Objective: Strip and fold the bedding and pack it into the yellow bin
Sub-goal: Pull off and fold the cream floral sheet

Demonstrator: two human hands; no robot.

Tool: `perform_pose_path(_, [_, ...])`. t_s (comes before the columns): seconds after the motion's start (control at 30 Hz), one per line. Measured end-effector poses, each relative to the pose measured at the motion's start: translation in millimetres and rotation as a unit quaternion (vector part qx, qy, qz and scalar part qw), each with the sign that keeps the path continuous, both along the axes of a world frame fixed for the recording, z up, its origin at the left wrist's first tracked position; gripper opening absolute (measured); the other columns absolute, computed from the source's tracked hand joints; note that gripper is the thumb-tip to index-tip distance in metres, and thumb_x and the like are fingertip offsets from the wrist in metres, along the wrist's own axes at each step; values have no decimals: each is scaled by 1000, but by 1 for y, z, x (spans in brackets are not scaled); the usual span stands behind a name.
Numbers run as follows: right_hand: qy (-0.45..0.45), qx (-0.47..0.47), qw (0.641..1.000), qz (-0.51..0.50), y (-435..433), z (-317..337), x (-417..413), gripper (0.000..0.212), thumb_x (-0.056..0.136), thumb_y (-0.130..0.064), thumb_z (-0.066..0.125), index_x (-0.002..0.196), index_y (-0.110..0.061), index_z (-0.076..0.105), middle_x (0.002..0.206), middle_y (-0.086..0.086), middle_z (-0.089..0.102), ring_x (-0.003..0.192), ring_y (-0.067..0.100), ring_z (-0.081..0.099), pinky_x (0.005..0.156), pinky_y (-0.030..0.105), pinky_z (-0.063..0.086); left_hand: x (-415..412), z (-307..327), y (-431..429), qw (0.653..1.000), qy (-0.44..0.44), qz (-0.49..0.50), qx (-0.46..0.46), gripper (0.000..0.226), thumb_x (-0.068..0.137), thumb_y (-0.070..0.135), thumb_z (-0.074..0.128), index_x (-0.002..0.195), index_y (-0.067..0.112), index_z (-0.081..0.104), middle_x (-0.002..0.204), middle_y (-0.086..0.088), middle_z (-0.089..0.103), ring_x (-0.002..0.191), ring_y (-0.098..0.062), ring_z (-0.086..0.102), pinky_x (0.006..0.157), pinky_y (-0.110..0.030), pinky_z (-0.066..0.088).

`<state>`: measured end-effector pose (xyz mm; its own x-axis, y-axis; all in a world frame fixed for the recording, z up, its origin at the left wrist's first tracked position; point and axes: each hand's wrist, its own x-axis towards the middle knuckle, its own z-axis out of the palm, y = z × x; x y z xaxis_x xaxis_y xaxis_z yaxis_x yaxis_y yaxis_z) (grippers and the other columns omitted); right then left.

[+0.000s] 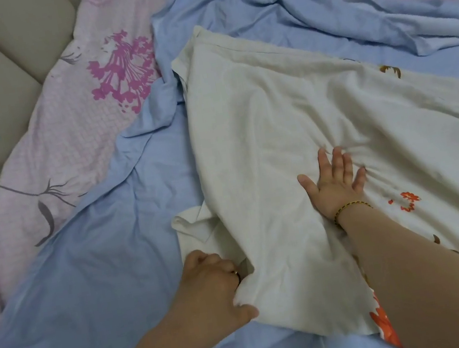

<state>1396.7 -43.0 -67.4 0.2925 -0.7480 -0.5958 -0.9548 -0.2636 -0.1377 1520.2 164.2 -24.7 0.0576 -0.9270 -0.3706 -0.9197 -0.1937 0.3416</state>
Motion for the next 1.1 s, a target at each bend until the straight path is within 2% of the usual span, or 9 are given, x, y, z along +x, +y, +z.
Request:
perform_pose_path(0.07, [-3, 0, 1000, -2, 0, 0, 0, 68, 96, -52, 18, 147, -20, -14, 154, 5, -24, 141, 20, -25, 112, 44, -17, 4, 2, 4, 997, 44, 11, -64, 50, 55, 67, 33, 56, 30, 65, 71, 28, 50, 82, 3, 42, 83, -15, 27])
perform_pose_path(0.13, [-3, 0, 1000, -2, 1, 0, 0, 68, 96, -52, 18, 147, -20, -13, 154, 5, -24, 141, 20, -24, 112, 44, -17, 6, 15, 3, 977, 193, 67, -59, 52, 59, 65, 40, 100, 42, 62, 99, 39, 42, 104, 13, 36, 98, -3, 18])
perform_pose_path(0.27, [-2, -3, 1000, -4, 1, -1, 1, 69, 96, -52, 19, 147, -20, -13, 154, 5, -24, 141, 20, -24, 113, 43, -17, -14, 37, -26, 891, 387, 210, -109, 36, 73, 45, 45, 109, 47, 44, 109, 42, 50, 101, 25, 44, 83, 6, 28])
perform_pose_path(0.4, [12, -2, 1000, 8, 2, 2, 2, 67, 98, -38, 26, 146, -19, -17, 153, 7, -25, 141, 22, -24, 113, 45, -16, -55, 14, -68, 951, 173, 159, -201, 61, 83, 35, 31, 142, 21, 27, 145, -1, 39, 129, -11, 41, 104, -19, 29])
perform_pose_path(0.53, [31, -1, 999, 31, 1, 0, 0, 79, 96, -32, 38, 143, -17, -25, 151, 11, -29, 140, 26, -27, 112, 48, -15, -65, -6, -86, 994, 83, 66, -3, 56, 98, 30, 33, 149, 27, 9, 157, 1, 3, 144, -16, -2, 114, -32, -6])
perform_pose_path(0.63, [30, 6, 999, 29, 0, 2, -1, 79, 96, -32, 37, 143, -16, -26, 150, 11, -30, 140, 27, -27, 112, 48, -15, -46, 3, -72, 981, 172, 39, -80, 52, 93, 45, 34, 139, 22, 41, 148, 2, 36, 137, -9, 24, 111, -20, 10])
perform_pose_path(0.77, [34, 5, 999, 25, 0, 3, 1, 82, 96, -35, 38, 142, -17, -27, 150, 11, -31, 140, 26, -27, 112, 48, -15, 11, 15, -54, 920, 134, 203, -306, 35, 83, 30, 43, 89, 14, 74, 84, 11, 69, 88, -6, 54, 76, -11, 38])
perform_pose_path(1.0, [45, 0, 999, 25, 2, 5, 3, 83, 95, -37, 38, 142, -16, -27, 150, 11, -31, 140, 26, -26, 112, 48, -14, 27, -12, -60, 978, -2, -85, -193, 27, 68, 21, 53, 82, 31, 74, 83, 19, 70, 87, -1, 65, 102, -28, 23])
perform_pose_path(1.1, [46, -10, 999, 27, 2, 3, 3, 80, 96, -34, 36, 143, -16, -26, 151, 11, -29, 141, 26, -25, 113, 48, -14, 29, -1, -61, 990, -37, -124, -55, 36, 90, 36, 43, 124, 34, 56, 116, 17, 61, 113, 0, 52, 104, -26, -6])
